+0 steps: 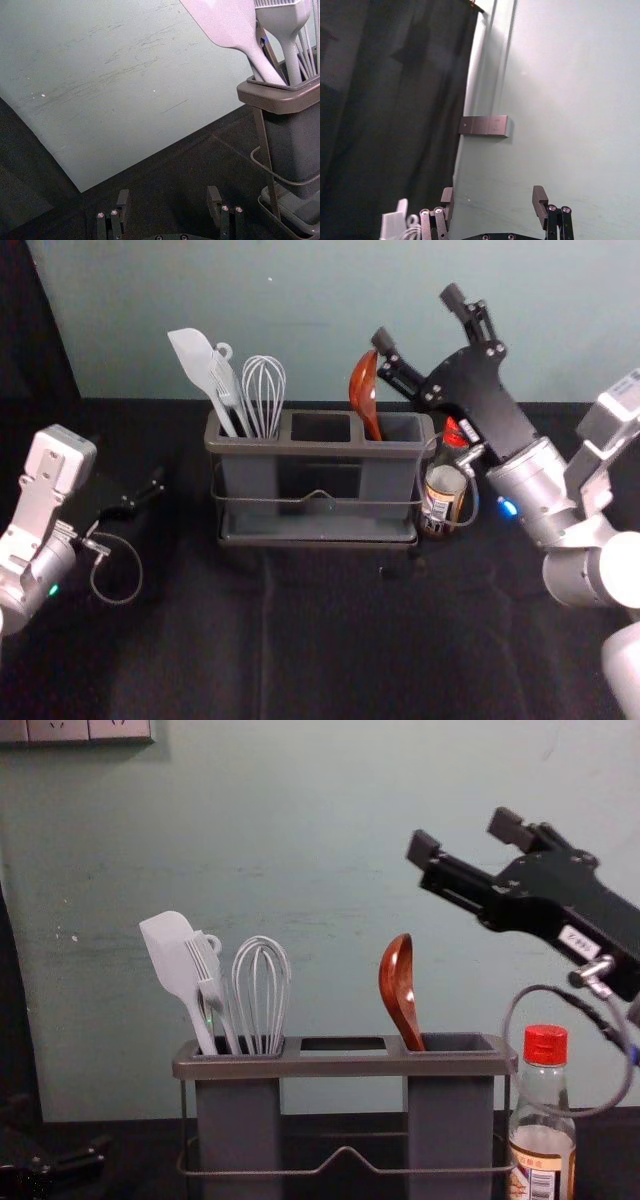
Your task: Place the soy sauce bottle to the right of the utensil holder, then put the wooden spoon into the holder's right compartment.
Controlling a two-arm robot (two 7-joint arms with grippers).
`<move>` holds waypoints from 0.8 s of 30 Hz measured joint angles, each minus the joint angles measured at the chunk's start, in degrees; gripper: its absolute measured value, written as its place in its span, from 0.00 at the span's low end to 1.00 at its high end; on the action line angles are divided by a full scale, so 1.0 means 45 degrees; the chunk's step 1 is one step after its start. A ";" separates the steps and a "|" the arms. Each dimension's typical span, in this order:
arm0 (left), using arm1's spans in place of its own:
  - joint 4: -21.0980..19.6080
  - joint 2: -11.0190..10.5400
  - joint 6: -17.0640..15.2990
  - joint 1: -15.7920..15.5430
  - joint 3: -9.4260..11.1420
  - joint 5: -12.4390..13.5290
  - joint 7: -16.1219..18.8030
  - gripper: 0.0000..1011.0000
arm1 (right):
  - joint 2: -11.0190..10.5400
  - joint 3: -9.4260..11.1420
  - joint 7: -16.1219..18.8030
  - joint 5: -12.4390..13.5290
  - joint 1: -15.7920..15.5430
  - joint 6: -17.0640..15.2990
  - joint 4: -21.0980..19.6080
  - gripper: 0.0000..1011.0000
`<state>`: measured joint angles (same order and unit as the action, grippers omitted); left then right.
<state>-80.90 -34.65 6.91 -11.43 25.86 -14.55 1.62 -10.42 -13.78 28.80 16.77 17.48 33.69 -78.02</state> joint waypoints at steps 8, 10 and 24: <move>0.0000 0.0000 0.0000 0.0000 0.0000 0.0000 0.0000 0.99 | -0.0909 0.0839 -0.0287 0.0003 -0.0510 -0.0269 -0.0818 0.99; 0.0000 0.0000 0.0001 0.0000 0.0000 0.0000 0.0000 0.99 | -0.1101 0.1053 -0.0345 0.0017 -0.0639 -0.0314 -0.0963 0.99; 0.0000 0.0000 0.0000 0.0001 0.0000 0.0000 0.0000 0.99 | -0.2388 0.2746 -0.2221 -0.1502 -0.2152 -0.3284 -0.2032 0.99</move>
<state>-80.90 -34.65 6.91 -11.43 25.86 -14.55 1.62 -21.17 -1.42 18.80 10.02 7.79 18.91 -87.16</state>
